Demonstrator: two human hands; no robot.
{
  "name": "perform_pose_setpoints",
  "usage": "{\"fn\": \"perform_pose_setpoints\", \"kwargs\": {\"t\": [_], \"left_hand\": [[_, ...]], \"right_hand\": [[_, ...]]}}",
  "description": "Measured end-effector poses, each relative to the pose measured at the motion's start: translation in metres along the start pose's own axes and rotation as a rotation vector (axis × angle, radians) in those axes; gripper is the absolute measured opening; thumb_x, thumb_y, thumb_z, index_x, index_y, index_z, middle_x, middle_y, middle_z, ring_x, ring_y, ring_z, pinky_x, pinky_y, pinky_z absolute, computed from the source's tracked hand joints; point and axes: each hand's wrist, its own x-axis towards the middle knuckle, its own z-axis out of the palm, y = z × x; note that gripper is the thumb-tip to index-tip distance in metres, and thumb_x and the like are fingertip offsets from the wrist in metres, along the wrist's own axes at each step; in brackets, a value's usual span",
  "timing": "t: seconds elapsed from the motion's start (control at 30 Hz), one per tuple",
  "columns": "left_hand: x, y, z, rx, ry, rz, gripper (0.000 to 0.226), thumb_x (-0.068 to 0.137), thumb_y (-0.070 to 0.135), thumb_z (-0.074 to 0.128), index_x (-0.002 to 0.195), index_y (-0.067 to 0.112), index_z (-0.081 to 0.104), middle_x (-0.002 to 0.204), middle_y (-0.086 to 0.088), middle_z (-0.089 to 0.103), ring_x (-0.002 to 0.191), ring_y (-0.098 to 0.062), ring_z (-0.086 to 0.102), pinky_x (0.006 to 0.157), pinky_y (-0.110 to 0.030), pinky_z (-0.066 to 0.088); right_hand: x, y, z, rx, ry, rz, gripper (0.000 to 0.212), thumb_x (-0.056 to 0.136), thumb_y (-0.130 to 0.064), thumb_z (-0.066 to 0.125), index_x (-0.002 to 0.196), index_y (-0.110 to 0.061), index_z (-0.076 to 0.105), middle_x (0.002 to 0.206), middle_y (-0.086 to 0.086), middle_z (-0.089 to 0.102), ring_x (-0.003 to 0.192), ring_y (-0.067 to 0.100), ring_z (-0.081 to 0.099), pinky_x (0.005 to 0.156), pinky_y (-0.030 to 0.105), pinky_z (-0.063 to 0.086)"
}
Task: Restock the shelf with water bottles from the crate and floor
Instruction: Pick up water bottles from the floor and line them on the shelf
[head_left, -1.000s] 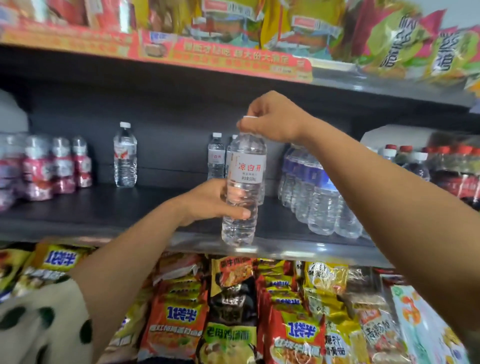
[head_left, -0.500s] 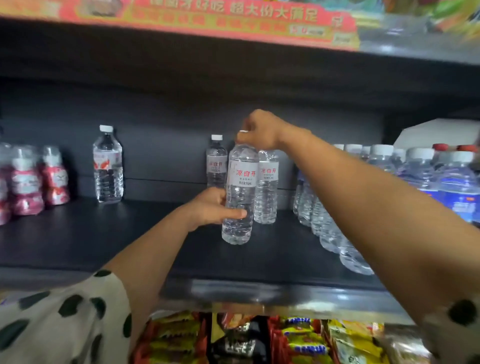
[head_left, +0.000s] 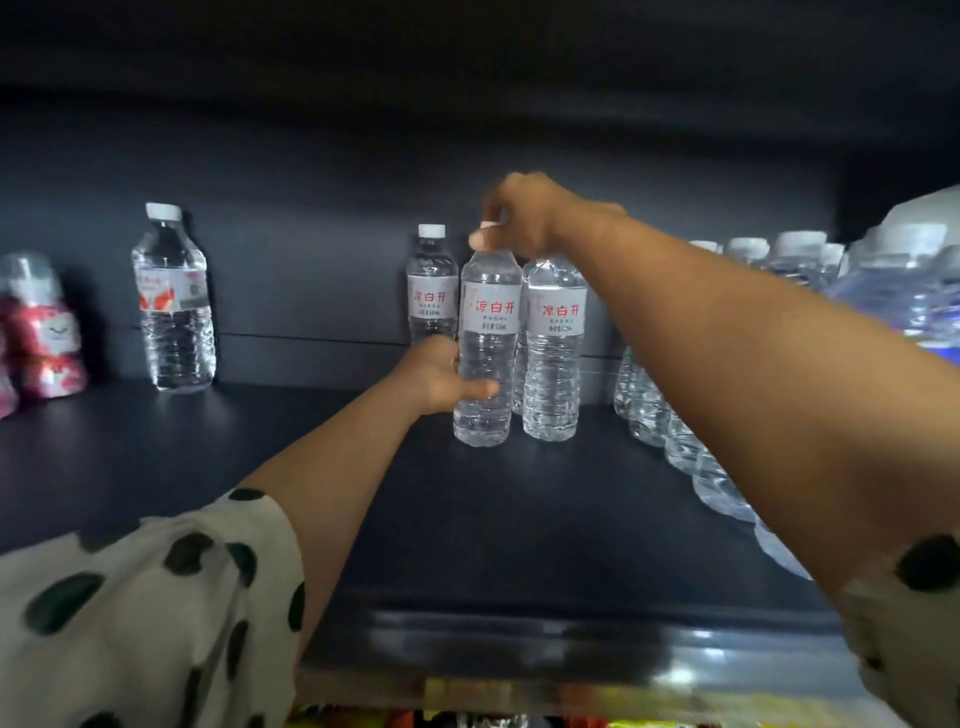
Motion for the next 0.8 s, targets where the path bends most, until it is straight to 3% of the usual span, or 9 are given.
{"fn": "perform_pose_setpoints", "kwargs": {"t": [0.13,0.43,0.57,0.7,0.8], "left_hand": [[0.013,-0.003,0.003,-0.008,0.012,-0.011,0.017,0.081,0.015,0.076,0.088,0.026,0.066,0.109,-0.003,0.071,0.107,-0.021,0.064,0.101,-0.044,0.048],[0.018,0.001,0.008,0.022,0.023,-0.026,0.016,0.083,0.018,0.075,0.083,0.028,0.062,0.106,-0.001,0.07,0.105,-0.02,0.065,0.099,-0.042,0.049],[0.017,0.0,0.01,0.027,0.039,-0.011,0.018,0.083,0.018,0.075,0.084,0.03,0.062,0.105,0.001,0.069,0.106,-0.02,0.064,0.1,-0.043,0.048],[0.015,0.002,0.011,0.069,0.05,-0.021,0.018,0.082,0.022,0.076,0.096,0.025,0.065,0.11,-0.001,0.069,0.108,-0.022,0.063,0.1,-0.045,0.048],[0.01,0.009,0.011,0.107,0.055,-0.026,0.03,0.082,0.025,0.076,0.109,0.018,0.065,0.112,0.0,0.068,0.108,-0.02,0.062,0.102,-0.042,0.046]], "right_hand": [[0.007,0.007,0.005,-0.017,0.023,0.032,0.039,0.085,-0.046,0.066,0.112,-0.017,0.063,0.101,0.002,0.053,0.093,0.024,0.055,0.091,0.04,0.047],[0.009,0.009,0.01,-0.132,0.099,0.015,0.042,0.084,-0.043,0.069,0.112,-0.012,0.062,0.115,0.011,0.057,0.101,0.031,0.057,0.084,0.037,0.045],[0.007,0.009,0.01,-0.117,0.091,0.021,0.039,0.086,-0.043,0.066,0.108,-0.011,0.062,0.102,0.009,0.052,0.087,0.028,0.051,0.076,0.034,0.041],[0.003,0.008,0.009,-0.107,0.083,0.027,0.037,0.087,-0.043,0.065,0.107,-0.012,0.06,0.098,0.005,0.047,0.087,0.027,0.049,0.076,0.034,0.041],[-0.005,0.008,0.002,-0.133,0.095,0.02,0.041,0.088,-0.044,0.064,0.109,-0.009,0.057,0.106,0.01,0.051,0.095,0.029,0.052,0.077,0.035,0.04]]}}
